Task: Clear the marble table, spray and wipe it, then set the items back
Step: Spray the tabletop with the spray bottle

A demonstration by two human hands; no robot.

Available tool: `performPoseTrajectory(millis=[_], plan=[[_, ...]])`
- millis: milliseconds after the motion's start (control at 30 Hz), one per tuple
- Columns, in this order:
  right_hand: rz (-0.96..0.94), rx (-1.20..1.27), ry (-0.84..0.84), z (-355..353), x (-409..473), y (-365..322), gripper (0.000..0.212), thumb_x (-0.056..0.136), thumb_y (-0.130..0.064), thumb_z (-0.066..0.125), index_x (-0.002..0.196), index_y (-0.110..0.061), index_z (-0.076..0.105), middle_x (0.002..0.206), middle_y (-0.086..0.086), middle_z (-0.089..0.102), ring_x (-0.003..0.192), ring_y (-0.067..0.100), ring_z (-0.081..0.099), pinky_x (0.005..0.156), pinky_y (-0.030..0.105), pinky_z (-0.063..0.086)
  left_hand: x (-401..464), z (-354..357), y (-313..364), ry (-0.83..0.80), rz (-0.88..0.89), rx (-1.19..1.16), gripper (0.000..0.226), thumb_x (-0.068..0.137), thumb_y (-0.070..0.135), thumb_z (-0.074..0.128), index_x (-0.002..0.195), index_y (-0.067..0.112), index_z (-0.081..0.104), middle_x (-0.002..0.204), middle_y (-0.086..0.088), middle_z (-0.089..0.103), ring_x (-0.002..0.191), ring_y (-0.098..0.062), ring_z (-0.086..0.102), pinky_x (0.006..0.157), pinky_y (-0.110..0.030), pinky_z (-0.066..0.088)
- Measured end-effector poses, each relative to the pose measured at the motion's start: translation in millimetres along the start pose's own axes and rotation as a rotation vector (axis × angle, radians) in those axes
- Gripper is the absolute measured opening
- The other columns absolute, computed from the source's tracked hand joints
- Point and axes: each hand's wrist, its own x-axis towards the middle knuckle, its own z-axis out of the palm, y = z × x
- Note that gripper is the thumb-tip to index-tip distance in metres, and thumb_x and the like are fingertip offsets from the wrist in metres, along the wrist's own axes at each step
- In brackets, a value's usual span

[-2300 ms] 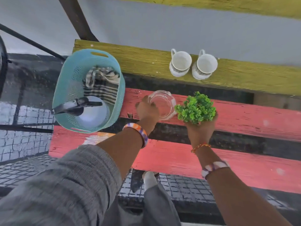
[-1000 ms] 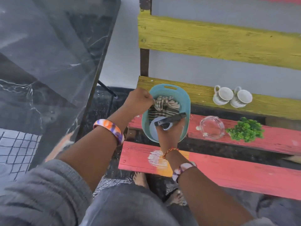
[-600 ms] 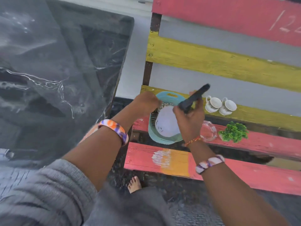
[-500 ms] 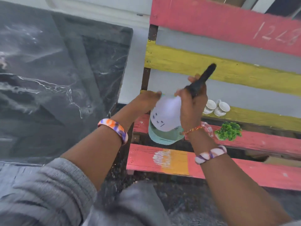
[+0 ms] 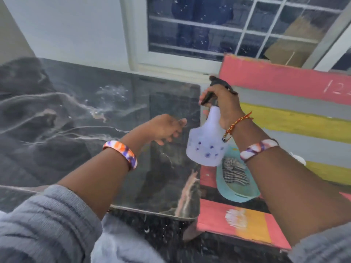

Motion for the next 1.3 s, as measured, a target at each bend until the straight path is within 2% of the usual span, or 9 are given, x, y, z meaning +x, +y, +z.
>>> performPoseTrajectory(millis=[100,200,333,500,633,767,967,1167,1300], plan=[[0.128,-0.116,0.045,50.6,28.3,9.0,0.028,0.09,-0.018,0.053,0.064,-0.009,0.05,0.035,0.002,0.05,0.025,0.011,0.045,0.036,0.01,0.034,11.6,-56.7,-48.6,0.077,0.011,0.183,0.042,0.094,0.034,0.045,0.087,-0.004,0.062,0.085,-0.025,0.061,0.081,-0.031,0.06,0.059,-0.028,0.046],[0.154,-0.332,0.136,90.1,55.2,22.7,0.031,0.087,-0.022,0.058,0.06,-0.008,0.05,0.032,0.002,0.048,0.021,0.01,0.042,0.031,0.011,0.034,16.1,-112.9,-94.3,0.154,-0.006,0.304,0.041,0.094,0.03,0.046,0.1,-0.006,0.065,0.107,-0.026,0.065,0.106,-0.036,0.06,0.084,-0.033,0.046],[0.126,-0.431,0.191,145.5,75.6,27.7,0.029,0.085,-0.024,0.063,0.06,-0.011,0.054,0.036,0.001,0.05,0.02,0.007,0.039,0.03,0.01,0.033,23.2,-180.6,-153.8,0.176,-0.039,0.451,0.035,0.09,0.03,0.05,0.104,0.003,0.067,0.113,-0.021,0.066,0.11,-0.037,0.058,0.092,-0.036,0.048],[0.261,-0.408,-0.046,231.4,88.4,24.6,0.036,0.086,-0.043,0.058,0.073,-0.011,0.054,0.034,-0.002,0.057,0.028,0.009,0.055,0.031,0.01,0.038,18.6,-243.0,-212.1,0.221,-0.119,0.516,0.035,0.082,0.037,0.05,0.1,0.01,0.065,0.115,-0.019,0.064,0.107,-0.039,0.058,0.091,-0.04,0.049],[0.143,-0.411,-0.095,298.1,88.3,32.7,0.034,0.083,-0.041,0.063,0.086,-0.007,0.059,0.059,0.009,0.06,0.034,0.014,0.056,0.035,0.016,0.043,7.6,-273.3,-246.8,0.223,-0.169,0.527,0.037,0.081,0.038,0.052,0.1,0.009,0.065,0.114,-0.017,0.064,0.106,-0.037,0.058,0.093,-0.043,0.048],[0.066,-0.493,-0.116,349.1,79.8,42.1,0.031,0.077,-0.039,0.07,0.078,-0.01,0.06,0.056,0.007,0.057,0.043,0.017,0.051,0.045,0.023,0.046,-12.6,-293.6,-265.4,0.268,-0.192,0.534,0.031,0.084,0.031,0.055,0.098,0.006,0.066,0.108,-0.016,0.066,0.1,-0.035,0.06,0.089,-0.042,0.05],[0.288,-0.534,-0.401,364.8,46.6,33.0,0.038,0.087,-0.046,0.057,0.079,-0.01,0.054,0.036,0.002,0.057,0.03,0.011,0.055,0.034,0.013,0.041,-38.3,-306.1,-273.7,0.284,-0.2,0.605,0.033,0.085,0.03,0.054,0.1,0.004,0.067,0.106,-0.016,0.067,0.095,-0.032,0.06,0.082,-0.037,0.049],[0.161,-0.57,-0.258,340.9,1.6,54.8,0.033,0.083,-0.042,0.064,0.069,-0.014,0.054,0.056,0.005,0.052,0.04,0.013,0.045,0.041,0.015,0.041,-58.5,-290.7,-263.3,0.237,-0.186,0.711,0.033,0.086,0.033,0.053,0.102,0.008,0.066,0.111,-0.015,0.066,0.102,-0.034,0.058,0.091,-0.042,0.049],[0.329,-0.645,-0.314,300.0,-35.8,56.4,0.031,0.087,-0.041,0.06,0.08,-0.012,0.054,0.058,0.008,0.055,0.053,0.019,0.048,0.054,0.03,0.047,-71.2,-269.7,-255.9,0.22,-0.136,0.739,0.032,0.084,0.033,0.055,0.101,0.007,0.065,0.111,-0.014,0.065,0.102,-0.036,0.058,0.092,-0.045,0.049]])
